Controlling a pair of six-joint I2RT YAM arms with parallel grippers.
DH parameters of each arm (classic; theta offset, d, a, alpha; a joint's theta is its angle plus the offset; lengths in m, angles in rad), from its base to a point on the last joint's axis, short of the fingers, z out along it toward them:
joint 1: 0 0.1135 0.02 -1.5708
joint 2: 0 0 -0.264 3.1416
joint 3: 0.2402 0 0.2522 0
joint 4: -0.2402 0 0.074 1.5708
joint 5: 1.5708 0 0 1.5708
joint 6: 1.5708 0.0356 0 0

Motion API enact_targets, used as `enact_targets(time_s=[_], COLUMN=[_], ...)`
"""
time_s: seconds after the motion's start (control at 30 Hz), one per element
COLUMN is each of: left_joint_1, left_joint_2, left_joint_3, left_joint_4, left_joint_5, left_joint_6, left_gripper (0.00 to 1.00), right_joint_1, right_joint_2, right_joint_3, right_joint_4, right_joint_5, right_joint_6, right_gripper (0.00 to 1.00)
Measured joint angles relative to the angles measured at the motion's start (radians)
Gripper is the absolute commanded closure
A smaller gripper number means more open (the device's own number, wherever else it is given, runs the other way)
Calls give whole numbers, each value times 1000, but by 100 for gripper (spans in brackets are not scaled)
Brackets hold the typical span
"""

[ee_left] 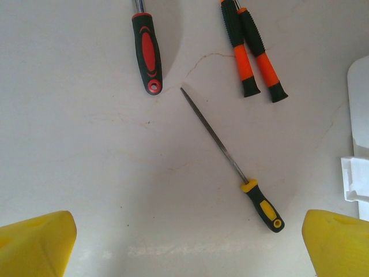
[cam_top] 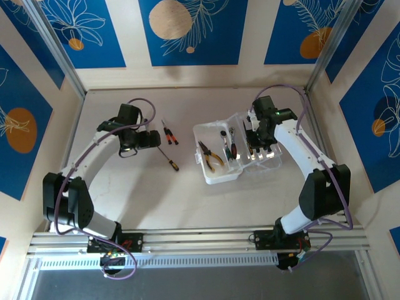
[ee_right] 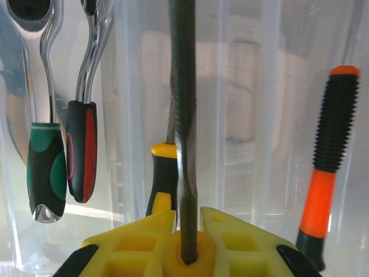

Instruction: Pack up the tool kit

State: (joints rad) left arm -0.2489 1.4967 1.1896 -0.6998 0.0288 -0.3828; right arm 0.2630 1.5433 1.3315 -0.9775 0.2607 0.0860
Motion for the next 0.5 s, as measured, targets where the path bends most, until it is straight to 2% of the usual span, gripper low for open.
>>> enact_targets(time_s=[0.3, 0.4, 0.5], left_joint_1=[0, 0, 0], left_joint_2=[19, 22, 26], left_joint_3=[0, 0, 0], left_joint_4=[10, 11, 11], left_joint_5=[5, 5, 7], left_joint_6=[0, 0, 0], left_gripper=[0, 0, 0], right_joint_1=[12, 12, 12], right_joint_2=[20, 20, 20], right_joint_3=[-6, -6, -6], right_joint_4=[-3, -4, -4], right_joint_5=[39, 53, 58], right_joint_6=[-7, -6, -6], right_gripper=[88, 78, 64])
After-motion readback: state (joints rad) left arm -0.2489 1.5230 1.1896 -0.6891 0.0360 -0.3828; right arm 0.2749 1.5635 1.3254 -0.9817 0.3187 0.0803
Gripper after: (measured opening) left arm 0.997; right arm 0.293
